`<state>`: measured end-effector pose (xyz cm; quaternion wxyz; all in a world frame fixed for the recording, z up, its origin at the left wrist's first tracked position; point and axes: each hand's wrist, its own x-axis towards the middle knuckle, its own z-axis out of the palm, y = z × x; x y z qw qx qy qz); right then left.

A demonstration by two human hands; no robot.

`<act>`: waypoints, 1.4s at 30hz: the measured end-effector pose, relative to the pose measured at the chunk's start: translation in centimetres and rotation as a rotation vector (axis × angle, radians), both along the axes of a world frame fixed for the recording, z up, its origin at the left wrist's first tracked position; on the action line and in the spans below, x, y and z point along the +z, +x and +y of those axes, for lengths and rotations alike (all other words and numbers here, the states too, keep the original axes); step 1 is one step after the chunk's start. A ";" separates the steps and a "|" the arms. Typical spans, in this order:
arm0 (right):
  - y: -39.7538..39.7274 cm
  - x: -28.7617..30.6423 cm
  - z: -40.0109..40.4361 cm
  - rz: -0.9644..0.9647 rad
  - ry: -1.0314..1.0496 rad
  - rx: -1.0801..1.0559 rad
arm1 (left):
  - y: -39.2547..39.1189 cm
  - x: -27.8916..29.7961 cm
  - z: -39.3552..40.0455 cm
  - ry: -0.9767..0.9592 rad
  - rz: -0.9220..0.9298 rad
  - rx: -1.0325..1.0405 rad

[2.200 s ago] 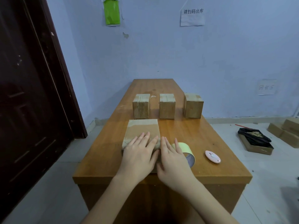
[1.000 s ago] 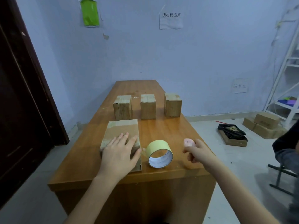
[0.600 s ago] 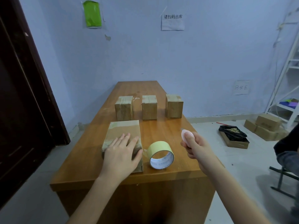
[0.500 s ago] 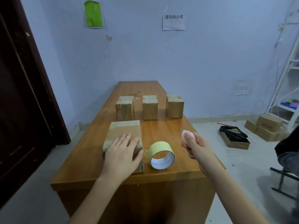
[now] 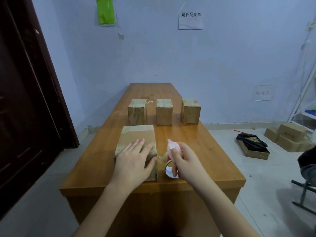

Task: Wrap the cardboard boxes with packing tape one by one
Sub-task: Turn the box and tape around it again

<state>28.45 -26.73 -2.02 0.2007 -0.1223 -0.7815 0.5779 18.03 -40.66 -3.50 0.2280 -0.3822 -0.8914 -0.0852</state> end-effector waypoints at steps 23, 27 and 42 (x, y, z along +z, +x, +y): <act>-4.8 -0.8 -0.7 -0.229 0.119 -0.118 | 0.3 0.1 -0.1 -0.025 0.024 -0.022; -4.6 -0.6 -0.3 -0.236 0.091 -0.076 | 0.2 0.1 -0.1 -0.043 0.028 -0.007; -0.8 -2.0 -2.4 -0.064 0.314 -0.121 | 0.3 0.0 0.3 -0.067 0.008 0.022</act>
